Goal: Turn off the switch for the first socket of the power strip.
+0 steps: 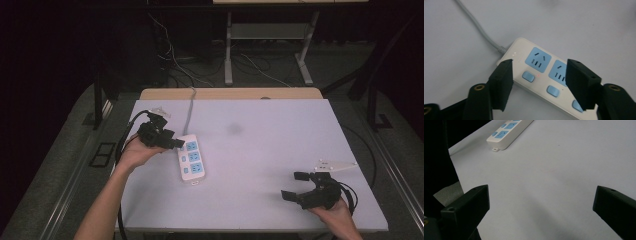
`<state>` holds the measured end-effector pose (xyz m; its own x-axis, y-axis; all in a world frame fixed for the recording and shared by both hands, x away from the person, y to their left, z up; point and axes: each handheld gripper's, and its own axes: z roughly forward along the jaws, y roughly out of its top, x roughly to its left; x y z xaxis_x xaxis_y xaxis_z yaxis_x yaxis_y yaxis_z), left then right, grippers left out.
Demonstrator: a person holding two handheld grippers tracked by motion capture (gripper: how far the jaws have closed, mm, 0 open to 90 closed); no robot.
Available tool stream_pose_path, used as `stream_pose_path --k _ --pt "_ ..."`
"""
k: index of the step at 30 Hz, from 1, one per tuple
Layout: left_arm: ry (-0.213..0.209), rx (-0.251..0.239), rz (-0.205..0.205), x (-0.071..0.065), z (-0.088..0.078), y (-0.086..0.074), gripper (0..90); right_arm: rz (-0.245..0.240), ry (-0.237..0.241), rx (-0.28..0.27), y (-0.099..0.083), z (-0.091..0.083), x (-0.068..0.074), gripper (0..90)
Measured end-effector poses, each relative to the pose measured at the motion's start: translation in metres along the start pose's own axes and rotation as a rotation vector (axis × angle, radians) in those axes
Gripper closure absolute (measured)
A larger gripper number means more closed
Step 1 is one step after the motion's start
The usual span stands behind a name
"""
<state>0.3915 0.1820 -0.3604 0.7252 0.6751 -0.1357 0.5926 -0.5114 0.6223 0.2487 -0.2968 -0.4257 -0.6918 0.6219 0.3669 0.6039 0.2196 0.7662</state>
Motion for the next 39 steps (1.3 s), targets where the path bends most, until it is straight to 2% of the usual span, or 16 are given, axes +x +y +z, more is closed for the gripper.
stream_pose_path --k 2,8,11,14,16,20,25,31,39 --pt "0.003 -0.004 -0.003 0.002 0.001 0.000 41.8 0.000 0.001 0.000 0.000 0.000 0.000 0.5" --pt "0.029 0.001 0.000 0.006 0.003 -0.001 57.0 -0.003 0.000 0.003 0.000 0.000 0.000 0.5" --pt "0.048 0.007 -0.018 0.010 0.005 -0.002 60.6 -0.003 0.002 0.004 0.000 0.000 0.000 0.5" --pt "0.058 0.006 -0.032 0.013 0.007 -0.002 69.4 -0.003 0.003 0.005 0.000 0.001 0.000 0.5" --pt "0.057 0.008 -0.035 0.015 0.008 -0.002 71.5 -0.003 0.003 0.005 0.000 0.001 0.000 0.5" --pt "0.055 0.015 -0.042 0.016 0.012 -0.002 81.4 -0.004 0.005 0.004 0.000 0.000 0.000 0.5" --pt "0.051 0.034 -0.038 0.016 0.019 -0.001 87.9 -0.006 0.006 0.004 0.000 0.000 0.000 0.5" --pt "0.053 0.055 -0.029 0.014 0.027 -0.001 88.8 -0.006 0.007 0.004 0.000 0.000 0.000 0.5" --pt "0.059 0.073 -0.039 0.017 0.034 -0.001 88.9 -0.007 0.008 0.004 0.000 -0.001 0.000 0.5"
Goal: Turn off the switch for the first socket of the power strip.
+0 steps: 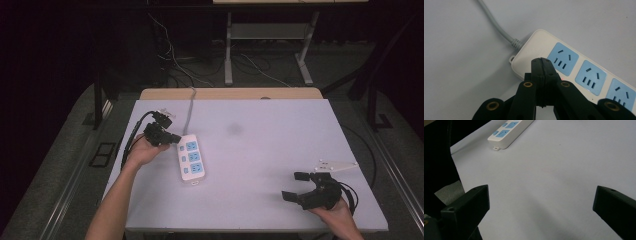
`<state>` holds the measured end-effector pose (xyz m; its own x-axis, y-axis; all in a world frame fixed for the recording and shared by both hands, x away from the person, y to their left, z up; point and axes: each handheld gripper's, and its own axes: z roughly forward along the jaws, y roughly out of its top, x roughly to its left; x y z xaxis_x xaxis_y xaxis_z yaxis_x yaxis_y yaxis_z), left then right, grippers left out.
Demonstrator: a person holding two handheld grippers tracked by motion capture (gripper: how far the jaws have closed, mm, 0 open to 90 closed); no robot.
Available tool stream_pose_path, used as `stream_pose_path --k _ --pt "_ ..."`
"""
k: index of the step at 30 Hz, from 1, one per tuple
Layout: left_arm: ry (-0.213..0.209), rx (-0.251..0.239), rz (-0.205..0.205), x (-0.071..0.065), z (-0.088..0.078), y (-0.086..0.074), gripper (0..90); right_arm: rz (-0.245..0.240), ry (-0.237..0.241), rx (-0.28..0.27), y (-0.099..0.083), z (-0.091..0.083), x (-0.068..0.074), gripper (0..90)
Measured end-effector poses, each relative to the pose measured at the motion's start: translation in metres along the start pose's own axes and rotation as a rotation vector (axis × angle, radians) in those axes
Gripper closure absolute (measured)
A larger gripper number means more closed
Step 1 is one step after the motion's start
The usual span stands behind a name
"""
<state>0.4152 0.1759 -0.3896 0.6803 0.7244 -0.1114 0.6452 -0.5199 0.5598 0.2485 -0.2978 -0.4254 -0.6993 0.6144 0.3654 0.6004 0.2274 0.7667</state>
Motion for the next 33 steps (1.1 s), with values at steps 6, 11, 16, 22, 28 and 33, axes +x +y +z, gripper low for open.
stream_pose_path --k 6,11,16,22,28,33 --pt "-0.002 0.014 0.000 0.001 0.005 -0.002 88.9 -0.001 0.001 0.000 0.000 0.000 0.000 0.5" --pt "-0.003 0.021 -0.005 0.001 0.009 -0.005 88.9 -0.003 0.000 0.002 0.000 0.000 0.000 0.5" --pt "-0.014 0.023 0.001 -0.001 0.011 -0.004 89.0 -0.005 0.000 0.003 0.000 0.000 0.000 0.5" --pt "-0.032 0.041 0.012 -0.003 0.013 -0.004 89.0 -0.005 0.000 0.005 0.000 0.000 0.000 0.5" --pt "-0.035 0.025 0.026 -0.004 0.015 -0.004 89.2 -0.006 0.000 0.007 -0.001 0.001 0.000 0.5" --pt "-0.025 0.014 0.020 -0.005 0.017 -0.004 89.3 -0.007 0.001 0.009 -0.001 0.001 0.000 0.5"
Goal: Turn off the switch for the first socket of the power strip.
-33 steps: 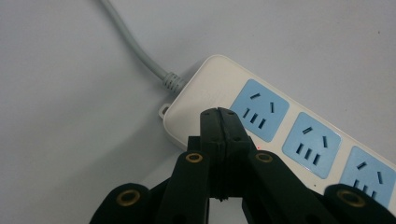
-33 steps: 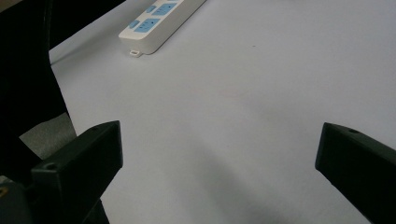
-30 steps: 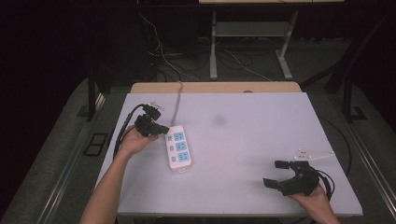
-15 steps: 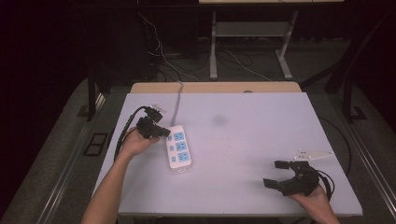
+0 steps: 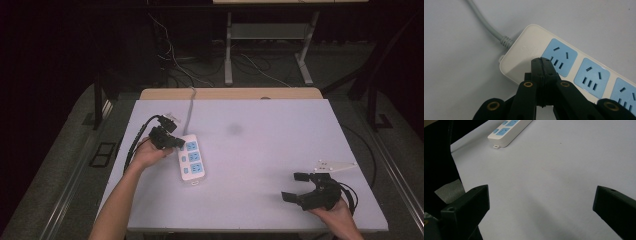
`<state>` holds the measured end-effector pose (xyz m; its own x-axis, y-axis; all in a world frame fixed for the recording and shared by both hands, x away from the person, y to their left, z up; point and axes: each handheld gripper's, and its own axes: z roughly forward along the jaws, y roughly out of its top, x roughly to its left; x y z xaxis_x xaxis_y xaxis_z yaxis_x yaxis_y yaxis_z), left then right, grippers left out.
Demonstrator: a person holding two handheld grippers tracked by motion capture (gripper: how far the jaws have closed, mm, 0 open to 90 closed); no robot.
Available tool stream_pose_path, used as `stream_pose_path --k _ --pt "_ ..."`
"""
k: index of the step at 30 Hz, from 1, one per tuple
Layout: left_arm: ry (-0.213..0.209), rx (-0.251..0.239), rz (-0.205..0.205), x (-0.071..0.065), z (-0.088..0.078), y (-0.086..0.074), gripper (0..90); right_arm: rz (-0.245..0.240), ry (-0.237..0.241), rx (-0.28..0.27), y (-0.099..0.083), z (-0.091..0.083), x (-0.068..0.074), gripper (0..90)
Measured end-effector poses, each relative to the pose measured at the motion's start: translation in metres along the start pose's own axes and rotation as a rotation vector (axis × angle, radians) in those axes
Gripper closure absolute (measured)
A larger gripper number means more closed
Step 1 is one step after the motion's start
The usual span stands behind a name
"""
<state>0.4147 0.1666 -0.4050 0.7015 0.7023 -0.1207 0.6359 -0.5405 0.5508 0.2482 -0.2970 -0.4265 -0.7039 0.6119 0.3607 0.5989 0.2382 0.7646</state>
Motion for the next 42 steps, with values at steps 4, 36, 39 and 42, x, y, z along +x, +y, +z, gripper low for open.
stream_pose_path --k 4,36,39,42 --pt "-0.005 0.000 -0.028 0.001 0.000 -0.001 89.5 0.001 -0.002 0.002 0.000 -0.001 0.001 0.5" --pt "0.045 -0.018 -0.079 -0.006 0.001 -0.003 89.5 0.005 -0.011 -0.008 -0.001 -0.003 0.000 0.5" --pt "0.061 -0.043 -0.059 -0.008 -0.003 -0.002 89.5 0.007 -0.010 -0.011 -0.001 -0.004 -0.001 0.5" --pt "0.054 -0.037 -0.029 -0.011 -0.006 -0.002 89.5 0.010 -0.011 -0.016 -0.001 -0.004 -0.001 0.5"
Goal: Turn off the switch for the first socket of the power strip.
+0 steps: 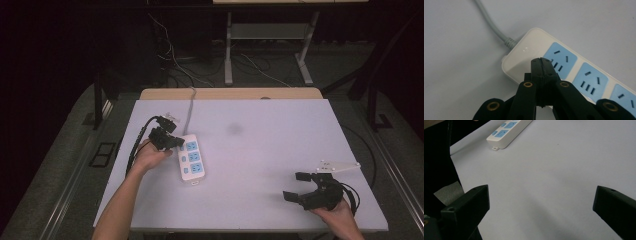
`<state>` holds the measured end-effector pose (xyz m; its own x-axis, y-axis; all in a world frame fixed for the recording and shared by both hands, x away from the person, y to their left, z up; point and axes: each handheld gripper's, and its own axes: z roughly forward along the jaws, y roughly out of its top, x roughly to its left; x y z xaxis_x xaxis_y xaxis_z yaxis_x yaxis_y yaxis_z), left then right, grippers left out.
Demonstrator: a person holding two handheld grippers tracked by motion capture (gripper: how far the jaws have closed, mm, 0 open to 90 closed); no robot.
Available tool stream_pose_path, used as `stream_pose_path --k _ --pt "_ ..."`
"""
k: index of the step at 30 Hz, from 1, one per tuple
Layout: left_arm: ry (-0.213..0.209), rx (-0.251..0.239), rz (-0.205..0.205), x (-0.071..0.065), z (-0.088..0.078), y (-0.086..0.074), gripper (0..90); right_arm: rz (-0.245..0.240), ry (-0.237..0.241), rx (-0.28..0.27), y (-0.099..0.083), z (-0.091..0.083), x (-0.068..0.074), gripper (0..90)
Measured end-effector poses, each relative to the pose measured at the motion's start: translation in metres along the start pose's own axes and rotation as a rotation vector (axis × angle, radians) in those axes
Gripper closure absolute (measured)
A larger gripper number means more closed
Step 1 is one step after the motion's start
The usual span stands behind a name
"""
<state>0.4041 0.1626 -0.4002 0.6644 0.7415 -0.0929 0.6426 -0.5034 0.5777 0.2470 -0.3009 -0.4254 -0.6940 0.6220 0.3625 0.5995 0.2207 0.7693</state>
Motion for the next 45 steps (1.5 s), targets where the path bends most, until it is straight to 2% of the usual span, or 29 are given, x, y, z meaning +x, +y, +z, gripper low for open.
stream_pose_path --k 4,13,23,30,33,36,37,40,41,42,43,45 --pt "-0.019 -0.008 0.009 -0.003 -0.005 0.001 89.4 0.002 -0.003 -0.002 0.000 -0.001 -0.001 0.5" --pt "0.007 -0.027 0.019 -0.005 -0.016 0.003 89.3 0.004 -0.004 -0.009 0.000 -0.002 -0.001 0.5" --pt "0.026 -0.078 0.005 -0.004 -0.035 0.005 89.2 0.004 -0.002 -0.011 0.000 -0.002 0.000 0.5" --pt "0.028 -0.107 -0.006 -0.003 -0.049 0.002 89.1 0.002 -0.001 -0.011 0.000 -0.002 0.000 0.5" --pt "0.020 -0.135 -0.013 -0.002 -0.056 -0.001 88.8 0.002 0.000 -0.014 0.000 -0.003 0.000 0.5" --pt "0.020 -0.164 -0.023 -0.002 -0.066 -0.004 81.3 0.003 0.001 -0.019 0.001 -0.003 0.000 0.5" --pt "0.024 -0.169 -0.028 -0.003 -0.068 -0.005 81.3 0.003 0.001 -0.019 0.001 -0.003 0.000 0.5" --pt "0.018 -0.191 -0.041 -0.004 -0.075 -0.009 72.0 0.003 0.002 -0.020 0.001 -0.003 0.000 0.5" --pt "0.018 -0.195 -0.044 -0.005 -0.077 -0.011 67.9 0.003 0.003 -0.020 0.001 -0.003 0.001 0.5" --pt "0.012 -0.203 -0.055 -0.005 -0.079 -0.013 58.0 0.003 0.004 -0.023 0.001 -0.004 0.001 0.5" --pt "0.007 -0.211 -0.062 -0.005 -0.081 -0.014 58.0 0.003 0.004 -0.023 0.001 -0.004 0.001 0.5" --pt "-0.005 -0.224 -0.071 -0.006 -0.084 -0.018 47.6 0.004 0.004 -0.023 0.001 -0.004 0.001 0.5"
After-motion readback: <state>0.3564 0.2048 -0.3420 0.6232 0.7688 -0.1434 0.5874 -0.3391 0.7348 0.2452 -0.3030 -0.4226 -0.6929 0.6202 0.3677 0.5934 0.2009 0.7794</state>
